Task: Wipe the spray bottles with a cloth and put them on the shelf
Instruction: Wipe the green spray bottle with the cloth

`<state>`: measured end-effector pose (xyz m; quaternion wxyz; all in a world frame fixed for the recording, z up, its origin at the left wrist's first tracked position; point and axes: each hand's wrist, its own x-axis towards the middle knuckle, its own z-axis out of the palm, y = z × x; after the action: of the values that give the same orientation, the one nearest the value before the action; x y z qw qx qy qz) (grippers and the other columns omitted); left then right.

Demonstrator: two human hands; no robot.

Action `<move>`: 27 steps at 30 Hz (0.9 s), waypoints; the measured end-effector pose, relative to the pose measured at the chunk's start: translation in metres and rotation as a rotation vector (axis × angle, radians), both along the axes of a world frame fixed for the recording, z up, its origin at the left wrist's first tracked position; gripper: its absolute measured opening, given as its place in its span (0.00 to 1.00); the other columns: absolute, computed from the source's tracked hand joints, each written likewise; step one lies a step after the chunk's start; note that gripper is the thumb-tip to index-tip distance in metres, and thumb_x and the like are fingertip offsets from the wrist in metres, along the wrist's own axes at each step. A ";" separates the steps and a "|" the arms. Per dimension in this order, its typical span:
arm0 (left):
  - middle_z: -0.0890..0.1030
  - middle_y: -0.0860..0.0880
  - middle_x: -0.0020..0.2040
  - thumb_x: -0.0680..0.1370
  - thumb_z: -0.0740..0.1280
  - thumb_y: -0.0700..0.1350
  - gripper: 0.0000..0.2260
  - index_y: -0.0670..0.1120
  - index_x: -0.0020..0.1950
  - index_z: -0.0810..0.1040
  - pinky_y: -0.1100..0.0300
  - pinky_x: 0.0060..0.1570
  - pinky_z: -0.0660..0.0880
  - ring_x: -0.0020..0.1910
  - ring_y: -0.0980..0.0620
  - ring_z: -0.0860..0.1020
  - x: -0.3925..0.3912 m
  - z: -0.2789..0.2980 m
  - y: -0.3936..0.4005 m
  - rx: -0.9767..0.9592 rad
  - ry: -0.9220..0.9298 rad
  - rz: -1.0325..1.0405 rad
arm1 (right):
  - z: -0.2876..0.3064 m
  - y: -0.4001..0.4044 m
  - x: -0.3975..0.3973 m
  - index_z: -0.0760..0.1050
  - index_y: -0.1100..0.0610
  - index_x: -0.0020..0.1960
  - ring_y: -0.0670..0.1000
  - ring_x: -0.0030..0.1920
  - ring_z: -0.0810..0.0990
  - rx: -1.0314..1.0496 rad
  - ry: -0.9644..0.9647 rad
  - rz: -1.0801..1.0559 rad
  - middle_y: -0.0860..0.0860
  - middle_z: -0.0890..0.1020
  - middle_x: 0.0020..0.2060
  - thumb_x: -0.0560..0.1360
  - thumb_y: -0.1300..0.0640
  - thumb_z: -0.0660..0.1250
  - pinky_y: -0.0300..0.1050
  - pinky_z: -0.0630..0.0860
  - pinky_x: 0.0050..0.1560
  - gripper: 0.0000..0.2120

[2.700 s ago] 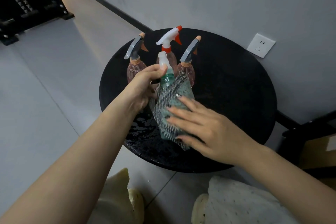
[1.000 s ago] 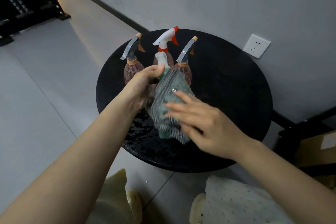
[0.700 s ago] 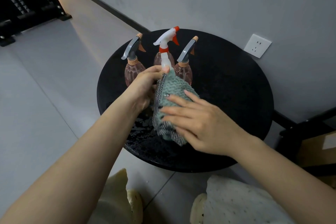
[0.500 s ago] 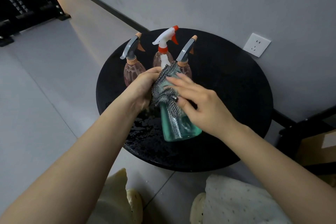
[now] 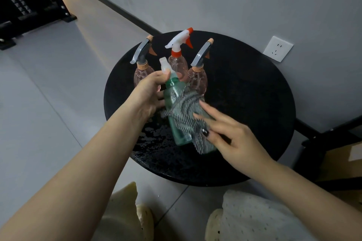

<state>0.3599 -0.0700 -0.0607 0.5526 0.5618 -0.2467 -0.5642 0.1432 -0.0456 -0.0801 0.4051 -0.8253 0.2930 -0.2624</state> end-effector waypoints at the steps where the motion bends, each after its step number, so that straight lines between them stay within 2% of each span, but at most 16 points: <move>1: 0.76 0.52 0.39 0.79 0.61 0.45 0.09 0.48 0.38 0.74 0.60 0.33 0.77 0.30 0.57 0.78 0.001 0.000 -0.001 -0.005 0.008 0.004 | -0.003 0.002 -0.006 0.69 0.48 0.67 0.41 0.72 0.61 -0.051 0.019 0.035 0.39 0.63 0.72 0.78 0.61 0.62 0.32 0.59 0.68 0.19; 4: 0.77 0.52 0.40 0.79 0.62 0.45 0.07 0.48 0.41 0.74 0.56 0.39 0.76 0.36 0.54 0.77 0.001 0.001 -0.001 -0.001 -0.005 -0.006 | -0.008 0.002 -0.010 0.65 0.48 0.70 0.43 0.73 0.58 -0.174 0.074 0.078 0.37 0.61 0.72 0.77 0.56 0.58 0.33 0.56 0.70 0.21; 7: 0.77 0.51 0.41 0.78 0.62 0.46 0.06 0.48 0.42 0.74 0.57 0.39 0.74 0.39 0.53 0.76 -0.001 -0.003 -0.002 0.001 -0.025 -0.035 | 0.000 -0.006 0.005 0.65 0.48 0.70 0.44 0.74 0.57 -0.205 0.105 0.064 0.40 0.62 0.72 0.78 0.55 0.57 0.34 0.55 0.71 0.21; 9: 0.77 0.50 0.40 0.78 0.61 0.42 0.05 0.47 0.44 0.75 0.59 0.36 0.74 0.38 0.53 0.75 -0.003 -0.005 -0.003 -0.008 -0.038 -0.058 | 0.007 -0.014 0.019 0.67 0.47 0.69 0.42 0.73 0.58 -0.175 0.100 0.027 0.40 0.62 0.72 0.79 0.59 0.60 0.32 0.56 0.70 0.20; 11: 0.78 0.49 0.38 0.76 0.58 0.37 0.08 0.45 0.46 0.76 0.61 0.36 0.74 0.35 0.53 0.76 -0.004 -0.006 -0.004 -0.017 -0.049 -0.075 | 0.014 -0.023 0.031 0.70 0.50 0.68 0.37 0.69 0.63 -0.074 0.053 -0.042 0.39 0.64 0.70 0.79 0.62 0.60 0.28 0.61 0.65 0.19; 13: 0.77 0.50 0.37 0.77 0.56 0.35 0.10 0.45 0.43 0.75 0.63 0.32 0.76 0.31 0.55 0.76 -0.007 -0.005 -0.003 -0.026 -0.031 -0.089 | 0.019 -0.031 0.040 0.72 0.52 0.66 0.33 0.63 0.67 0.078 -0.009 -0.138 0.39 0.69 0.67 0.79 0.60 0.60 0.31 0.66 0.65 0.16; 15: 0.77 0.50 0.38 0.78 0.57 0.38 0.09 0.46 0.41 0.74 0.64 0.30 0.76 0.31 0.56 0.77 -0.007 -0.003 0.000 -0.044 -0.006 -0.092 | 0.020 -0.034 0.044 0.74 0.47 0.64 0.37 0.60 0.73 0.234 -0.038 -0.209 0.40 0.76 0.61 0.80 0.56 0.59 0.41 0.69 0.65 0.14; 17: 0.77 0.51 0.40 0.78 0.58 0.40 0.07 0.47 0.44 0.74 0.63 0.31 0.77 0.34 0.54 0.77 -0.006 -0.002 0.002 -0.071 -0.001 -0.095 | 0.017 -0.033 0.042 0.73 0.38 0.58 0.40 0.58 0.76 0.353 -0.066 -0.199 0.38 0.79 0.55 0.79 0.53 0.59 0.47 0.70 0.65 0.12; 19: 0.78 0.51 0.41 0.78 0.60 0.43 0.05 0.47 0.46 0.75 0.58 0.39 0.78 0.37 0.53 0.76 -0.003 -0.002 0.002 -0.100 0.009 -0.123 | 0.014 -0.032 0.034 0.70 0.35 0.56 0.41 0.61 0.75 0.487 -0.114 -0.127 0.38 0.78 0.56 0.77 0.48 0.62 0.48 0.68 0.67 0.10; 20: 0.78 0.51 0.41 0.76 0.62 0.44 0.04 0.47 0.46 0.76 0.53 0.45 0.77 0.38 0.52 0.76 -0.002 -0.002 0.002 -0.117 0.032 -0.127 | 0.012 -0.032 0.029 0.69 0.35 0.57 0.42 0.61 0.75 0.559 -0.125 -0.075 0.39 0.78 0.58 0.73 0.44 0.65 0.48 0.68 0.67 0.13; 22: 0.78 0.50 0.44 0.73 0.63 0.45 0.05 0.47 0.47 0.77 0.47 0.55 0.73 0.41 0.50 0.76 -0.001 -0.002 0.002 -0.150 0.103 -0.110 | 0.007 -0.031 0.021 0.68 0.37 0.59 0.40 0.59 0.76 0.649 -0.099 0.009 0.38 0.79 0.57 0.65 0.41 0.73 0.42 0.71 0.64 0.25; 24: 0.77 0.47 0.47 0.74 0.62 0.45 0.08 0.46 0.51 0.76 0.44 0.59 0.71 0.44 0.49 0.76 -0.001 -0.002 0.003 -0.183 0.137 -0.100 | 0.003 -0.029 0.018 0.67 0.42 0.58 0.39 0.55 0.79 0.711 -0.101 0.053 0.39 0.80 0.53 0.59 0.46 0.75 0.36 0.75 0.55 0.30; 27: 0.76 0.46 0.49 0.75 0.63 0.47 0.09 0.46 0.52 0.76 0.42 0.62 0.69 0.48 0.47 0.75 -0.007 -0.001 0.002 -0.181 0.135 -0.133 | -0.002 -0.024 0.019 0.69 0.48 0.60 0.45 0.52 0.81 0.765 -0.215 0.045 0.45 0.82 0.51 0.61 0.55 0.75 0.39 0.78 0.47 0.30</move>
<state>0.3534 -0.0675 -0.0621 0.5778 0.4529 -0.2955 -0.6113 0.1622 -0.0700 -0.0826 0.7173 -0.5888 0.3074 -0.2106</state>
